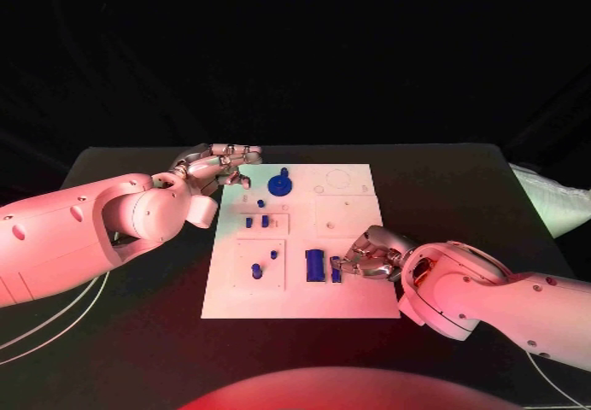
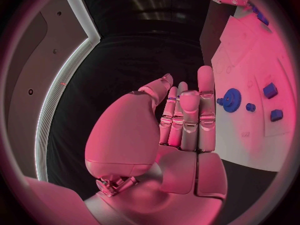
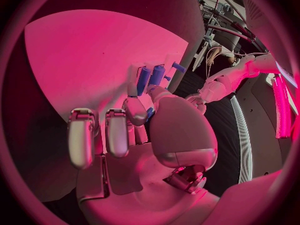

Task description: Assemble the parts on the task board

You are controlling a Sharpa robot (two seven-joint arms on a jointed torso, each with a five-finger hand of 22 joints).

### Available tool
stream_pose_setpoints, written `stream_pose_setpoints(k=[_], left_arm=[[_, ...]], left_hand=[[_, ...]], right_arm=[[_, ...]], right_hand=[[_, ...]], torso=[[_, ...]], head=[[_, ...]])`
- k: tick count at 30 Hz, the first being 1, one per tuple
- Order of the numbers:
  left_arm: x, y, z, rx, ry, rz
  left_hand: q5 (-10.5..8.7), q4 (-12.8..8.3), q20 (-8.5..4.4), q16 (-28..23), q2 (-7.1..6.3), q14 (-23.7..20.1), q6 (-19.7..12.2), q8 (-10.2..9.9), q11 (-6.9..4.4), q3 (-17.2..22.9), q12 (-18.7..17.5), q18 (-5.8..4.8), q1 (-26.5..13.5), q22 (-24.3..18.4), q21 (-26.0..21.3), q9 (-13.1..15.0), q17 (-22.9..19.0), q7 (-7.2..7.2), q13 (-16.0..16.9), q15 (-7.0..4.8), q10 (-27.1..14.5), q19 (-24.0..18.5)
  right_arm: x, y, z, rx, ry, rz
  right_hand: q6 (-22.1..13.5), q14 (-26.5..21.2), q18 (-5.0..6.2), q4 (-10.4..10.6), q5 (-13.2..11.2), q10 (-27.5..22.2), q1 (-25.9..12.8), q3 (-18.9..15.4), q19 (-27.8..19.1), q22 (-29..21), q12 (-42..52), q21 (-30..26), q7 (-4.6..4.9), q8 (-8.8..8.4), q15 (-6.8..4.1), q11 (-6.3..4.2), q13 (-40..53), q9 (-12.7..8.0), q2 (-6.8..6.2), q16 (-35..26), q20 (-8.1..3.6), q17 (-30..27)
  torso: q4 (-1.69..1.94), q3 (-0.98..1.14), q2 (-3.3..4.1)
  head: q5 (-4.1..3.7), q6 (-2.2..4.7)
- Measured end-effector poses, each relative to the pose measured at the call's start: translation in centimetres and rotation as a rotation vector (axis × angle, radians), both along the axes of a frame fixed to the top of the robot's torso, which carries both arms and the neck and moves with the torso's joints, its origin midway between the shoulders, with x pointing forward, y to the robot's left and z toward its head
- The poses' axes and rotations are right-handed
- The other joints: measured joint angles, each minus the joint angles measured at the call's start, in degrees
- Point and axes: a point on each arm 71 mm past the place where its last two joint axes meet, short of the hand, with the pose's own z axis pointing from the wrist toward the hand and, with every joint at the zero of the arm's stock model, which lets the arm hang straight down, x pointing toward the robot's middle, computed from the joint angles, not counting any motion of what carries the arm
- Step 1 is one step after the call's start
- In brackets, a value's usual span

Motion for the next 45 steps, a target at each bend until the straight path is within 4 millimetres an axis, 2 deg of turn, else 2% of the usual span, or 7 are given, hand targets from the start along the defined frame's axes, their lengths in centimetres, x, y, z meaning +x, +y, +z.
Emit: stream_pose_setpoints(k=[4,8,15,19,26,39,45], left_arm=[[-0.01,-0.01,-0.01,0.000,0.001,-0.002],[-0.01,-0.02,-0.01,0.000,0.002,-0.003],[-0.03,-0.03,-0.03,0.001,0.005,-0.006],[-0.03,-0.04,-0.04,0.002,0.005,-0.008],[-0.03,-0.09,-0.05,0.002,0.006,-0.011],[0.14,-0.02,-0.11,0.004,0.005,-0.009],[0.30,0.16,-0.28,0.007,0.006,-0.002]], left_hand=[[0.00,0.00,0.00,0.00,0.00,0.00,0.00,0.00,0.00,0.00,0.00,0.00,0.00,0.00,0.00,0.00,0.00,0.00,0.00,0.00,0.00,0.00],[0.00,-0.01,0.00,0.00,0.00,0.00,0.00,0.00,0.00,-0.01,0.00,0.00,0.00,0.00,0.00,0.00,0.00,0.00,0.00,0.00,0.00,0.00],[0.00,-0.16,0.00,0.00,0.00,0.00,0.00,0.00,0.00,-0.16,0.00,0.00,0.00,0.01,0.00,0.00,0.01,0.00,0.00,0.00,0.00,0.00],[0.00,-0.16,0.13,0.00,0.00,0.00,0.00,0.00,0.00,-0.16,0.00,0.00,0.00,0.01,0.00,0.00,-0.06,0.00,0.00,0.00,0.00,-0.13],[0.00,-0.16,0.21,0.00,0.00,0.00,0.00,0.00,0.00,-0.16,0.00,0.00,0.00,0.01,0.00,0.00,-0.08,0.00,0.00,0.00,0.01,-0.21],[0.00,-0.16,0.21,0.00,0.00,0.00,0.00,0.00,0.00,-0.16,0.00,0.01,0.00,0.01,0.00,0.00,-0.08,0.00,0.00,0.00,0.01,-0.21],[0.00,-0.16,0.21,-0.05,0.00,0.00,0.00,0.00,0.00,-0.16,0.00,0.00,0.00,-0.04,0.00,0.00,-0.28,0.00,0.00,0.00,0.01,-0.21]], right_arm=[[0.03,0.05,-0.01,-0.009,-0.002,0.007],[0.04,0.09,-0.01,-0.017,-0.003,0.014],[-0.01,0.00,0.05,-0.029,-0.011,0.024],[-0.07,-0.19,0.12,-0.037,-0.017,0.029],[0.08,-0.21,0.12,-0.057,-0.037,0.045],[0.33,-0.19,0.31,-0.072,-0.087,0.057],[0.70,-0.74,0.90,-0.013,-0.087,0.044]], right_hand=[[-0.01,0.00,0.01,0.80,-5.69,0.00,-1.12,-3.59,0.00,0.00,-0.34,0.00,0.01,0.00,0.00,0.00,-0.06,0.31,-0.14,0.00,0.00,0.00],[-0.02,0.00,0.01,0.93,-9.18,0.00,-1.49,-6.11,0.00,-0.01,-0.34,0.00,0.01,0.00,0.00,0.00,0.01,0.60,0.11,-0.22,0.00,0.00],[-0.03,0.00,0.00,0.68,-10.47,-0.01,-1.86,-7.59,0.00,-0.01,-0.57,-0.01,0.01,-0.24,0.00,0.01,0.16,0.81,0.51,-0.22,0.00,-0.01],[-0.03,0.00,0.00,-0.48,-10.92,-0.01,1.60,-8.51,0.00,-0.01,-0.57,-0.01,0.00,-0.24,0.00,0.01,0.31,1.06,1.74,-0.22,0.00,-0.01],[-0.03,0.22,0.00,-5.97,-14.72,-0.01,10.23,-6.92,0.00,-0.01,-0.79,-0.01,0.00,-0.24,-0.21,0.01,0.38,1.33,3.15,-0.22,0.00,-0.01],[-0.05,0.22,0.00,-6.30,-13.43,-0.02,10.45,-7.53,0.00,0.03,-1.10,-0.23,0.02,-0.46,-0.21,0.01,0.32,1.38,3.39,-0.45,0.00,0.03],[-3.45,0.21,0.01,-3.82,-6.76,-4.32,6.95,-11.17,-3.74,-3.96,-10.19,-5.18,1.72,-2.69,0.43,1.10,-5.39,0.85,2.09,-5.94,0.46,-2.34]], torso=[[-0.02,0.01,-0.02],[-0.02,0.01,-0.03],[-0.02,0.02,-0.03],[-0.02,0.04,-0.03],[-0.05,0.05,-0.07],[-0.01,0.01,-0.14],[-0.12,0.02,-0.43]], head=[[0.03,-0.01],[0.04,-0.05],[-0.01,0.02],[-0.07,0.03],[-0.22,0.20],[-0.34,0.79],[-0.40,1.27]])
